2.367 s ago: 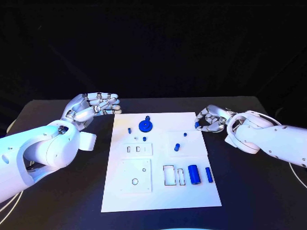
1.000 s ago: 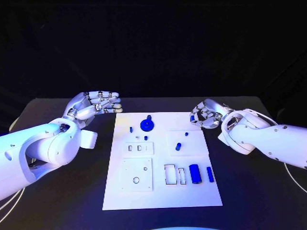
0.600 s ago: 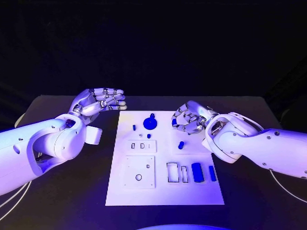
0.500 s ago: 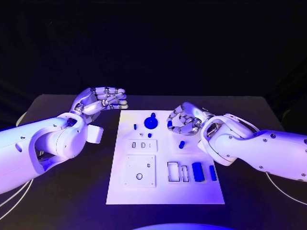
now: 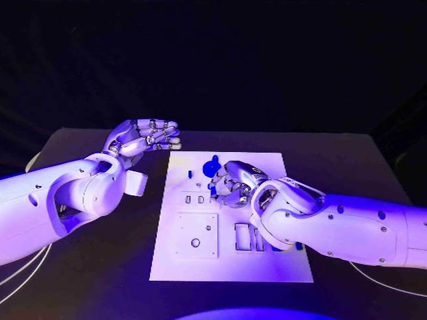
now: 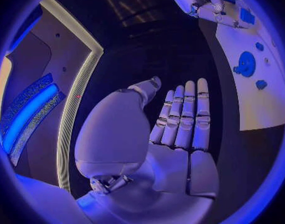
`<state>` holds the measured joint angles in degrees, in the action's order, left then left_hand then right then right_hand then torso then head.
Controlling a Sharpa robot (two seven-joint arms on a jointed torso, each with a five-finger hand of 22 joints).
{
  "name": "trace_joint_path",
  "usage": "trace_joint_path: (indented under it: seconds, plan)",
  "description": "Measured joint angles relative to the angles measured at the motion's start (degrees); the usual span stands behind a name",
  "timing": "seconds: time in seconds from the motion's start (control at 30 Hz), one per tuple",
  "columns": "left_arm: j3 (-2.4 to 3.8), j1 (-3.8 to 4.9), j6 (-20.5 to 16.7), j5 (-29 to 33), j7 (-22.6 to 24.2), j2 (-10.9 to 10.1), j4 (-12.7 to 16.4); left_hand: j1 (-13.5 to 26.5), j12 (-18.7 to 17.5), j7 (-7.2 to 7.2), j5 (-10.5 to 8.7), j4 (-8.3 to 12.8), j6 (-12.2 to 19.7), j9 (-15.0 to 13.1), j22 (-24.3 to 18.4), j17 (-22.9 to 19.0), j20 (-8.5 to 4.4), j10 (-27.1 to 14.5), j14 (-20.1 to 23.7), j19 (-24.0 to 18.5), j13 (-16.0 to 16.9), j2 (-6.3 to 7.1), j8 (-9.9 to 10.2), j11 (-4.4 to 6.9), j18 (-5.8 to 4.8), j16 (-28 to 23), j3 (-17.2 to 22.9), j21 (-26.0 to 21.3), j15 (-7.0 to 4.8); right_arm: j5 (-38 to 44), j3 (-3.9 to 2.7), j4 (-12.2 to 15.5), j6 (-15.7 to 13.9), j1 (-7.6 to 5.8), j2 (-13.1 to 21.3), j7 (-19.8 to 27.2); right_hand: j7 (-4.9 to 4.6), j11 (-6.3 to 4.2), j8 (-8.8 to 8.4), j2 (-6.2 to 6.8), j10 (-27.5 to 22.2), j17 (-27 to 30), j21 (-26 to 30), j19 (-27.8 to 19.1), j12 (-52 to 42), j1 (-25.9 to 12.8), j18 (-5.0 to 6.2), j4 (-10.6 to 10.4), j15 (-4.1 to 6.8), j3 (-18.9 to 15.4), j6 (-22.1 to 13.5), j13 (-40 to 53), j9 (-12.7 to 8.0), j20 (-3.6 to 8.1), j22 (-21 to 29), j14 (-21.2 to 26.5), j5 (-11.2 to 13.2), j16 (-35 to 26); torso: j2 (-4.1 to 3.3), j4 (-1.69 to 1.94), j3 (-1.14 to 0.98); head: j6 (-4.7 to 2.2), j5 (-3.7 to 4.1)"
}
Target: Assemble the parts on the task board
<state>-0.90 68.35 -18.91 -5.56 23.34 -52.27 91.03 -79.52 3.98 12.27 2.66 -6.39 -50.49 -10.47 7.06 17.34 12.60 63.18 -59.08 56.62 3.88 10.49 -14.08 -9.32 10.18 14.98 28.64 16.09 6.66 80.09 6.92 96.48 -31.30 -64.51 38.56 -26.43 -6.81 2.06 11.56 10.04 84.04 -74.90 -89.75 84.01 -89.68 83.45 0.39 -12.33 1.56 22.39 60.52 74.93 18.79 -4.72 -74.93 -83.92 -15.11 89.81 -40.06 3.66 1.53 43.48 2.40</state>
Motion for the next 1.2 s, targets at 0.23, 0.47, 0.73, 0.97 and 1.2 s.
trace_joint_path:
  seconds: [0.23,0.47,0.73,0.97,1.2]
  plan:
    - [-0.01,0.0,0.0,0.0,-0.2,0.1,0.0,0.0,0.0,0.0,0.0,0.2,0.0,0.0,0.0,0.1,0.0,0.0,0.0,0.0,0.0,0.0,0.0,0.0,0.0,0.0,0.2,0.0,0.0,1.9,0.09,-1.7,0.1,0.83,-2.1,-1.7,0.01,0.0,0.67,0.31,0.0,0.0,0.0,0.0,0.0,-0.6,0.0,0.0,0.0,0.0,0.0,0.0,0.0,0.0,0.0,0.0,0.0,0.0,0.0,0.03,-0.03,0.18,-0.02]
    - [-0.01,0.0,0.0,0.0,-0.3,0.1,-0.1,0.0,0.0,0.0,0.0,0.2,0.0,0.0,0.0,0.1,0.0,0.0,0.0,0.0,0.0,0.0,0.0,0.0,0.0,0.0,0.2,0.0,0.0,4.4,0.17,-2.9,0.4,1.27,-3.4,-3.0,0.1,0.0,1.33,0.36,0.0,0.0,0.0,0.0,0.0,-1.1,0.0,0.0,0.0,0.0,-0.1,0.0,0.0,0.0,0.0,0.0,0.0,0.0,0.0,0.02,-0.07,0.35,-0.13]
    - [-0.01,0.0,0.0,0.0,-0.4,0.1,-0.1,0.0,0.0,0.0,0.0,0.2,0.0,0.0,0.0,0.1,0.0,0.0,0.0,0.0,0.0,0.0,0.0,0.0,0.0,0.0,0.2,0.0,0.0,6.4,0.27,-3.7,1.2,1.56,-4.3,-3.8,0.11,0.0,1.65,0.6,0.0,0.0,0.0,0.0,0.0,-1.5,0.0,0.0,0.0,0.0,-0.1,0.0,0.0,0.0,0.0,0.0,0.0,0.0,0.04,-0.04,-0.07,0.25,-0.18]
    - [-0.01,0.0,0.0,0.0,-0.5,0.1,-0.1,0.0,0.0,0.0,0.0,0.2,0.0,0.0,0.0,0.1,0.0,0.0,0.0,0.0,0.0,0.01,0.0,0.02,-0.01,0.0,0.2,0.0,0.01,7.2,0.39,-4.4,2.3,1.72,-4.9,-4.2,0.29,0.0,1.66,0.98,0.0,0.0,0.0,0.0,0.0,-1.9,0.0,-0.2,0.0,-0.3,0.1,0.0,0.0,-0.01,0.0,0.0,0.5,0.0,0.05,-0.03,-0.03,0.13,-0.15]
    - [-0.01,0.0,0.0,-0.1,-0.6,0.0,0.0,0.2,0.0,0.0,0.0,0.2,0.0,0.0,0.0,0.2,0.0,0.2,0.0,0.0,0.0,0.23,0.0,0.21,0.0,0.0,0.2,0.0,0.01,7.8,0.46,-5.0,3.1,1.76,-5.4,-4.6,0.3,0.0,1.65,1.51,0.0,0.0,0.0,0.0,0.0,-2.4,0.0,-0.2,0.0,-0.3,0.1,0.0,1.2,-0.01,0.0,0.0,0.7,0.0,0.05,-0.03,-0.01,0.1,-0.11]
